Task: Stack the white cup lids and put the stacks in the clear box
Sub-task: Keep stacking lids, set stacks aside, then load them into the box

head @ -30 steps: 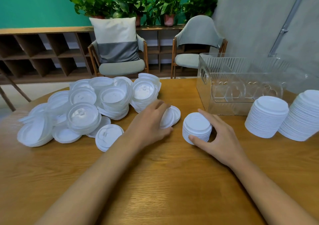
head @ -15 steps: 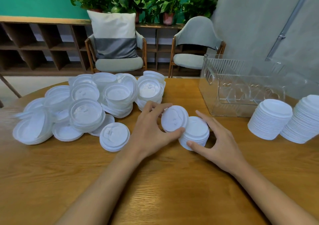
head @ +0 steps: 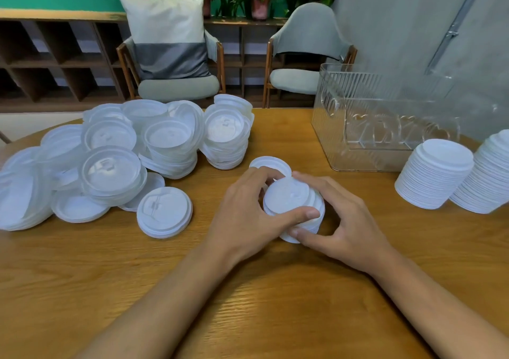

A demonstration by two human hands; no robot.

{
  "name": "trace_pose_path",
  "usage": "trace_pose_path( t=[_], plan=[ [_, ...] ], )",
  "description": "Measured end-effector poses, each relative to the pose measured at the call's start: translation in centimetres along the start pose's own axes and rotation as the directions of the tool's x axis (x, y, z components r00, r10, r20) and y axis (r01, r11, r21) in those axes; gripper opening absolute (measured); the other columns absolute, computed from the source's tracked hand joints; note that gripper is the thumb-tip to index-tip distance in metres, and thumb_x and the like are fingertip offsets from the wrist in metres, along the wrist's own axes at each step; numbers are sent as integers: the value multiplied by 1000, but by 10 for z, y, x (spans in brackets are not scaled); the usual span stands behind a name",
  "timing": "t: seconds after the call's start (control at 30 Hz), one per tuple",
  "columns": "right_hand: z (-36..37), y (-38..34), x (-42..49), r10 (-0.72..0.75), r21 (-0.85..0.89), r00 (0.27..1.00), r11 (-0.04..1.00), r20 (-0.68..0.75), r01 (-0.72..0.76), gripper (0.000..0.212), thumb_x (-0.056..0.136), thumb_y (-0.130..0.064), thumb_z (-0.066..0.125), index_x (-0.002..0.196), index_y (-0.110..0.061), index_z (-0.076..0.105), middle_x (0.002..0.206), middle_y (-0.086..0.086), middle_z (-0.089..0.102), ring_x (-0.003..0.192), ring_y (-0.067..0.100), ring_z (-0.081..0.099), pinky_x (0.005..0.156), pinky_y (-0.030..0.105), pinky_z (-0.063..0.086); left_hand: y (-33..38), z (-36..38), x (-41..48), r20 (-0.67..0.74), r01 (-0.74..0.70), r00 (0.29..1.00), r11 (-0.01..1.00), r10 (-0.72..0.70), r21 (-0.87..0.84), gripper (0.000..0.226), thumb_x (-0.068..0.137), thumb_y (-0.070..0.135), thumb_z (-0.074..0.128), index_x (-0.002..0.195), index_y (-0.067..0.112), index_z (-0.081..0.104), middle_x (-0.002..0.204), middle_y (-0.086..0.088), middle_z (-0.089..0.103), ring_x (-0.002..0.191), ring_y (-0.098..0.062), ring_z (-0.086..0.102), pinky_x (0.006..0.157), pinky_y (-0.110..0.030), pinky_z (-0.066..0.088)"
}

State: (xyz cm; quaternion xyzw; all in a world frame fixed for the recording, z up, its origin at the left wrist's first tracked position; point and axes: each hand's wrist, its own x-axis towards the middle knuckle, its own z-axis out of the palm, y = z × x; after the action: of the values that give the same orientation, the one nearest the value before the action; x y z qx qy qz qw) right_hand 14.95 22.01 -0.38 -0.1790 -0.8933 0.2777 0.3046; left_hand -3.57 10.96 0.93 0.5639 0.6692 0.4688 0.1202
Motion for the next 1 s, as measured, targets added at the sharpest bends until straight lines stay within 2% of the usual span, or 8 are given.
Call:
trace_pose_path(
  t=[0.07, 0.13, 0.23, 0.4, 0.53, 0.63, 0.73, 1.0],
  plan=[
    [-2, 0, 1, 10, 22, 1000, 1000, -13, -9, 78, 82, -39, 86, 151, -33, 50, 137, -15, 59, 129, 11, 58, 103, 23, 46, 1, -3, -1, 100, 0, 995, 996, 10, -91, 66, 75, 69, 74, 132, 38, 61, 126, 24, 63, 120, 0, 58, 92, -10, 42],
    [-3, 0, 1, 9, 35, 1000, 999, -20, -8, 77, 83, -41, 86, 151, -32, 50, 140, -13, 59, 132, 12, 57, 106, 25, 46, 0, -9, 1, 198, -13, 979, 983, 49, -181, 66, 82, 43, 76, 144, 38, 56, 139, 22, 61, 133, -3, 55, 107, -21, 45],
    [-4, -1, 0, 17, 46, 1000, 999, -15, -17, 82, 82, -42, 88, 152, -33, 48, 142, -13, 57, 135, 12, 55, 107, 25, 46, -2, -15, 4, 172, -49, 981, 978, 84, -200, 66, 81, 24, 77, 143, 35, 59, 137, 17, 64, 133, -9, 57, 108, -34, 50],
    [-2, -2, 1, 49, 41, 999, 998, -21, -48, 91, 78, -47, 88, 156, -36, 42, 145, -22, 52, 136, -2, 48, 107, 10, 37, -2, -7, 3, -7, 0, 1000, 995, 0, -97, 62, 70, 59, 89, 125, 38, 68, 114, 15, 64, 111, -10, 62, 84, -19, 52],
    [1, 0, 2, 24, 20, 999, 1000, -27, -23, 81, 78, -45, 88, 149, -32, 50, 133, -17, 58, 126, 3, 55, 98, 15, 44, 3, 6, 1, -42, 22, 999, 1000, -23, -8, 73, 60, 77, 82, 116, 32, 68, 110, 15, 60, 105, -3, 59, 80, -11, 46],
    [0, 0, 2, 18, 34, 999, 999, -44, -17, 78, 79, -44, 88, 147, -28, 52, 135, -16, 58, 127, 5, 56, 99, 15, 43, 2, 0, 1, 95, 16, 995, 995, -7, -97, 73, 71, 70, 78, 133, 35, 62, 130, 20, 58, 126, 2, 55, 100, -15, 45],
    [0, -2, 2, 10, 40, 999, 999, -33, -8, 78, 80, -45, 88, 147, -28, 52, 137, -15, 59, 130, 8, 56, 103, 19, 43, -2, -12, 5, 253, 57, 967, 959, 16, -279, 70, 82, 36, 81, 147, 32, 57, 140, 15, 63, 135, -6, 56, 114, -35, 47],
    [0, -2, 1, 49, 25, 998, 999, -37, -48, 91, 71, -53, 90, 150, -33, 50, 133, -19, 57, 126, 2, 54, 98, 9, 39, 4, -4, 0, 29, -3, 1000, 989, 7, -147, 59, 69, 48, 95, 121, 33, 73, 114, 16, 65, 112, -7, 65, 88, -17, 52]
  ],
)
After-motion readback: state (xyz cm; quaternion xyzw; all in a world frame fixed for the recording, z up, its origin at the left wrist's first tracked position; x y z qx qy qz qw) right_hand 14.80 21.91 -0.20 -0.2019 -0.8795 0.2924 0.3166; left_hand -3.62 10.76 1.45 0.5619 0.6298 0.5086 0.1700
